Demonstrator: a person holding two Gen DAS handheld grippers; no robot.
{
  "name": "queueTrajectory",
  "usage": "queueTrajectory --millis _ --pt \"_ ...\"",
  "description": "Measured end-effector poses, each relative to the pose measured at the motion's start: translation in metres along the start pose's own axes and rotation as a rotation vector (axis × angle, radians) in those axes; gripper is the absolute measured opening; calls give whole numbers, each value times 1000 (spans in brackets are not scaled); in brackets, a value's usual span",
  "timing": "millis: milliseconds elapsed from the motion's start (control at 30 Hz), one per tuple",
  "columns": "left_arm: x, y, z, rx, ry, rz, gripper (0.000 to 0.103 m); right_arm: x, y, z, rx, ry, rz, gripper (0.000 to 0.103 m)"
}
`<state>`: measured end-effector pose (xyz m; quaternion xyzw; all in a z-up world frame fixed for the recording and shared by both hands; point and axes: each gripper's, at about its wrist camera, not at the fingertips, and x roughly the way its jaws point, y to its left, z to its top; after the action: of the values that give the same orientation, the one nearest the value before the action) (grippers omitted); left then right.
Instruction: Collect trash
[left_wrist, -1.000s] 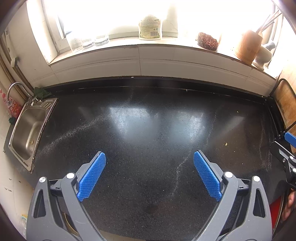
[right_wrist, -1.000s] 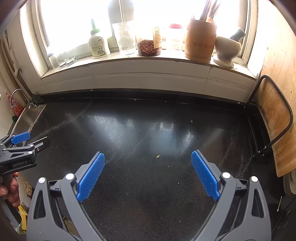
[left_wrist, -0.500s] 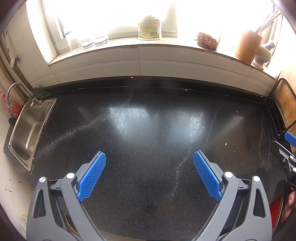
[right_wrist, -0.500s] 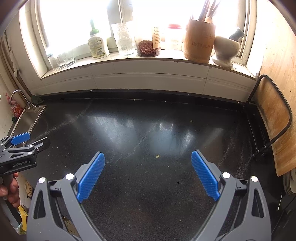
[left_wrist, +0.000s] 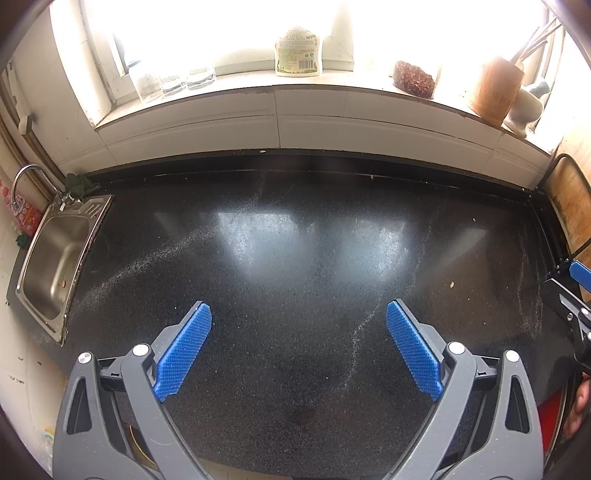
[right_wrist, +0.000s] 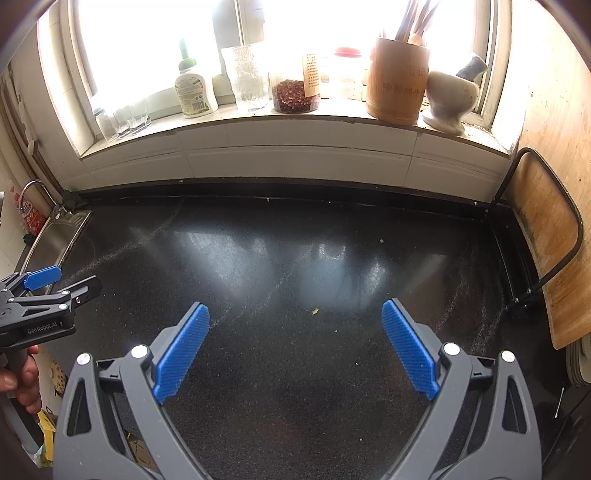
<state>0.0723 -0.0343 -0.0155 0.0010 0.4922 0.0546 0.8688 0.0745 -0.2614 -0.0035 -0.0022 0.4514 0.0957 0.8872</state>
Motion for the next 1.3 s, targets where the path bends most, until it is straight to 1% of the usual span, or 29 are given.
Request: queueTrajectory --millis 167,367,500,567,633,800,1100,1300 --pt "2 0 0 5 5 -1 93 0 0 0 3 -1 -1 91" --pt "4 2 -1 14 14 15 93 -1 1 -1 2 0 -3 92" --pt "5 4 -1 14 22 7 93 -1 1 1 -1 -4 0 91" --pt "5 4 -1 17 23 16 93 -2 1 2 3 -7 4 91" --pt "6 5 -1 13 25 17 95 -2 1 3 2 -8 6 92" --pt "9 8 0 -5 35 7 95 -5 2 5 -6 -20 6 91" --pt "12 7 3 -9 40 -2 96 -4 3 4 -7 -16 7 92" --pt "18 5 3 -23 53 -40 96 0 -2 4 6 -12 7 92"
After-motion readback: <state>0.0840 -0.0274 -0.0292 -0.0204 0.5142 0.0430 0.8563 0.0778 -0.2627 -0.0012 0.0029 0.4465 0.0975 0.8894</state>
